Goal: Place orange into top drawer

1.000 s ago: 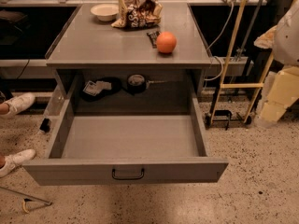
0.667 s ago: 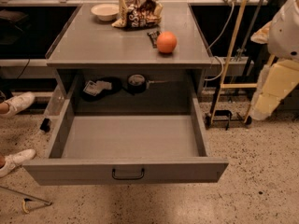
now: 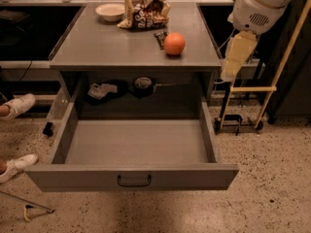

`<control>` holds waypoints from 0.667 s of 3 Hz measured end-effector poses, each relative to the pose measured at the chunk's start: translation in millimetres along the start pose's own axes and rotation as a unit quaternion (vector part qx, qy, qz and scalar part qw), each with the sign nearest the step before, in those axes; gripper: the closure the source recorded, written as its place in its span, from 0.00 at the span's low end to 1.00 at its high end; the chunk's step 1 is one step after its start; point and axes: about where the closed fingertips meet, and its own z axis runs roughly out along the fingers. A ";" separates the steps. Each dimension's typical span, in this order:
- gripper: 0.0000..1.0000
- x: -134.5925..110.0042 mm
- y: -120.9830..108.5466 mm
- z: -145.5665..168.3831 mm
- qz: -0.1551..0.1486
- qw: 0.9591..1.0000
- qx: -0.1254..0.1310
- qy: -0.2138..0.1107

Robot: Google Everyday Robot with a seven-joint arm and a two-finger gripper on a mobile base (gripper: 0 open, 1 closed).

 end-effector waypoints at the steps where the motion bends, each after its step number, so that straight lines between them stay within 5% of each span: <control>1: 0.00 -17.2 -53.6 47.5 0.006 1.000 -0.004 -0.021; 2: 0.00 -36.6 -104.9 90.7 0.006 0.998 0.003 -0.065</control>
Offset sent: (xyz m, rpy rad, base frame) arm 0.1952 0.0264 -0.0588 0.1889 -0.0272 0.0705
